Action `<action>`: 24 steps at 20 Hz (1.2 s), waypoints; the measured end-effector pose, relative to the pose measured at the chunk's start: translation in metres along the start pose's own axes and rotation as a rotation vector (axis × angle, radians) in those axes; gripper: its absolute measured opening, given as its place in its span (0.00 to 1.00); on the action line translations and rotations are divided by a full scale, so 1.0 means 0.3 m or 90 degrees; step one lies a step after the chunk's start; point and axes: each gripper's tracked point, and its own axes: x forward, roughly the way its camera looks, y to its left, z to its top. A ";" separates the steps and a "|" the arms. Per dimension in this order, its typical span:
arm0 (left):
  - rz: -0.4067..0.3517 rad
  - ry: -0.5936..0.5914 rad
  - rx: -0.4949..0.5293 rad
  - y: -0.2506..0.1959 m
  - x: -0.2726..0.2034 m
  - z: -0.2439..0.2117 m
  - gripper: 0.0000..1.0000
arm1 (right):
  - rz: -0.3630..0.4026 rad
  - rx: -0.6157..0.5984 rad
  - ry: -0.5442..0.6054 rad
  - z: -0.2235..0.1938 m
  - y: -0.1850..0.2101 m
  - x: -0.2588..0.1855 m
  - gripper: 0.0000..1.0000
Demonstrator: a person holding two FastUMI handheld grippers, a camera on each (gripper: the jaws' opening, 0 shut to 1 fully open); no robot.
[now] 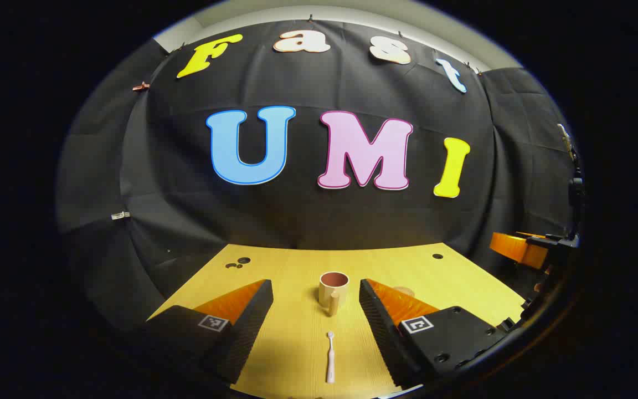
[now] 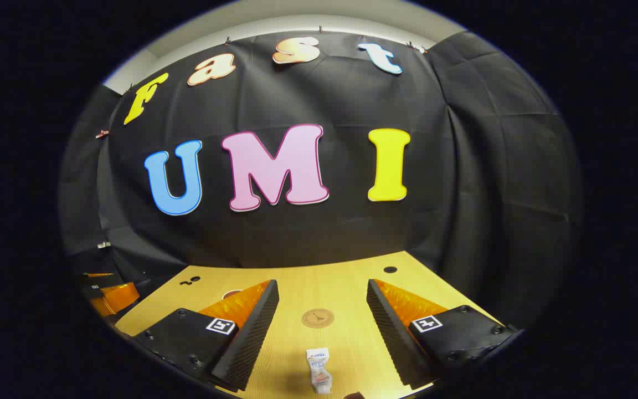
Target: Put the toothbrush and toothpaste on the desktop into the cup, then pick up the cup and place it on the coaster on the desktop.
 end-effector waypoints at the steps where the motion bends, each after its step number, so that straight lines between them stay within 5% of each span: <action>1: 0.004 0.006 0.000 0.002 0.005 -0.012 0.97 | 0.006 0.002 0.015 -0.030 0.010 0.019 0.98; 14: 0.064 0.100 0.020 0.034 0.045 -0.143 0.97 | 0.031 0.003 0.248 -0.502 0.020 0.189 0.99; 24: 0.114 0.158 0.022 0.071 0.036 -0.239 0.96 | 0.041 -0.066 0.414 -0.809 0.023 0.200 0.99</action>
